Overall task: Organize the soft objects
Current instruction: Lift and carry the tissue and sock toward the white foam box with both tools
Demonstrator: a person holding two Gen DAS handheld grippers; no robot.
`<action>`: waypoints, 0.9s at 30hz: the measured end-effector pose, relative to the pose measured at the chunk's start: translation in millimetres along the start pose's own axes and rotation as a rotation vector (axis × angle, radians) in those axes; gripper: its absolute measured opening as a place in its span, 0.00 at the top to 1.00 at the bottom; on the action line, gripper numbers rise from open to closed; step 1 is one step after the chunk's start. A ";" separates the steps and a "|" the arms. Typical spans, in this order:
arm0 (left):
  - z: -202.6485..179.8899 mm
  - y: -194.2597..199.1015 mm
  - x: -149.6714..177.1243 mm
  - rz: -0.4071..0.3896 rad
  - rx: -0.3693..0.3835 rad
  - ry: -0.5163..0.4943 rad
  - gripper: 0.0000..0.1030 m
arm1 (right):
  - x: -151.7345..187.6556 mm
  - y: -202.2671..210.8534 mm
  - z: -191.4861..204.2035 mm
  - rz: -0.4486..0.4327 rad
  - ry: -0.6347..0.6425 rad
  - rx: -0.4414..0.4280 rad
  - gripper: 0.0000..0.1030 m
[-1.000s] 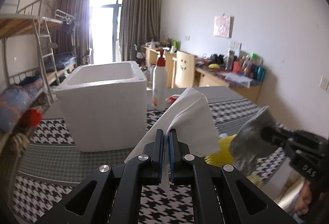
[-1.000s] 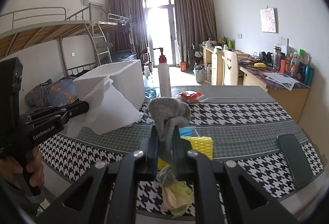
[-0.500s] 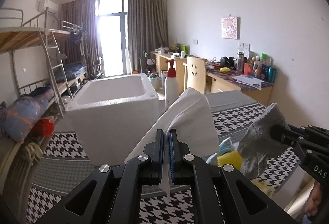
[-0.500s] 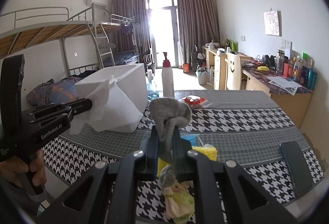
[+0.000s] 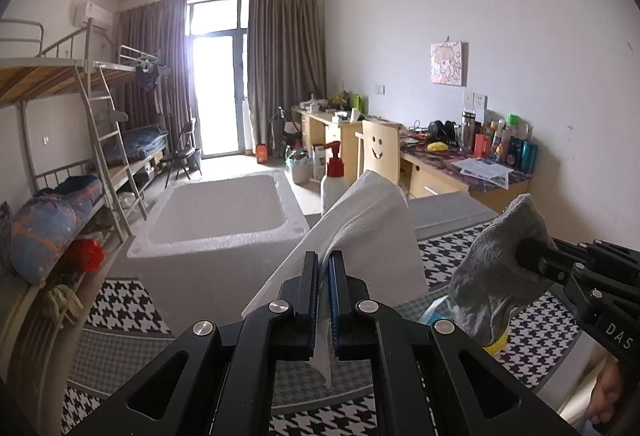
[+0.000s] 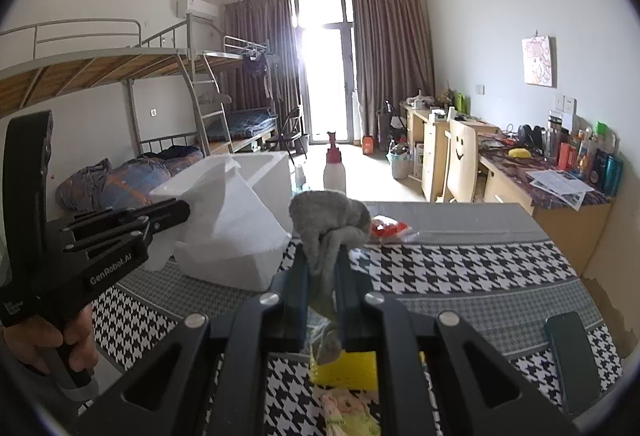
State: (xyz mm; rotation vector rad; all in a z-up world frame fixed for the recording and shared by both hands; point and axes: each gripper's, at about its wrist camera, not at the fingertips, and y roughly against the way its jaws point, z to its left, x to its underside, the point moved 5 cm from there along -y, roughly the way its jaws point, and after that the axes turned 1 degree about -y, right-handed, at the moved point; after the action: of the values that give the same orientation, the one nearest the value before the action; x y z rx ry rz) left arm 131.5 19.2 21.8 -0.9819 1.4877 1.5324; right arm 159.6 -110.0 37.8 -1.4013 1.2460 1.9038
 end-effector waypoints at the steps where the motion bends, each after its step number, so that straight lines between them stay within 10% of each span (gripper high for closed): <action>1: -0.3 0.0 -1.2 -0.004 -0.003 -0.004 0.94 | -2.1 -0.3 -0.1 -0.003 0.001 0.001 0.86; 27: 20.2 -21.4 -48.5 -0.042 -0.030 0.007 0.94 | -45.6 -19.4 3.7 -0.027 0.018 0.012 0.86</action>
State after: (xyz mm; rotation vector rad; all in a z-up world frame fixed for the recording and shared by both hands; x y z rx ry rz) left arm 170.5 39.2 57.9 -1.0301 1.4438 1.5265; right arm 190.0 -91.1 72.3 -1.4248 1.2392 1.8664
